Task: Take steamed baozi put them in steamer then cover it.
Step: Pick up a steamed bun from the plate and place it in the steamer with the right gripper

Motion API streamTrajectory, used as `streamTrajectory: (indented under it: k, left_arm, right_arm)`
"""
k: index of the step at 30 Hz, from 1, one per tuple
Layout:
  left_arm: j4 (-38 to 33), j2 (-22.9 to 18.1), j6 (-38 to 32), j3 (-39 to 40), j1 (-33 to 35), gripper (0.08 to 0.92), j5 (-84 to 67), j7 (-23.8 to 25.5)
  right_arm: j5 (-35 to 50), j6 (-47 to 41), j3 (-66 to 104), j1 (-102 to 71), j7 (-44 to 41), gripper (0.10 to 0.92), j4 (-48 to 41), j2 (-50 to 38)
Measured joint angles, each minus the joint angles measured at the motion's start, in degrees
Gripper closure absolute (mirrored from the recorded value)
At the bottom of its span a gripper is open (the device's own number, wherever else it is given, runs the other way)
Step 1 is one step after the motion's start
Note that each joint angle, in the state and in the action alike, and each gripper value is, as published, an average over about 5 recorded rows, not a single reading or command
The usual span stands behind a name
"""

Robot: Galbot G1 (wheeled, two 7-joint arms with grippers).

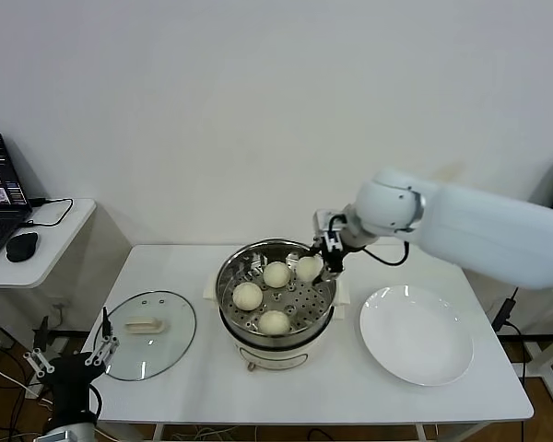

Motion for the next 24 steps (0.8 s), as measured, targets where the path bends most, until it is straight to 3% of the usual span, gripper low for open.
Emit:
streamTrajectory:
  k: [24]
  left_arm:
    - [1.3, 0.0, -0.3, 0.0, -0.7, 0.177, 0.0, -0.1]
  right_arm:
    - [0.0, -5.8, -0.5, -6.8, 4.6, 0.431, -2.5, 2.9]
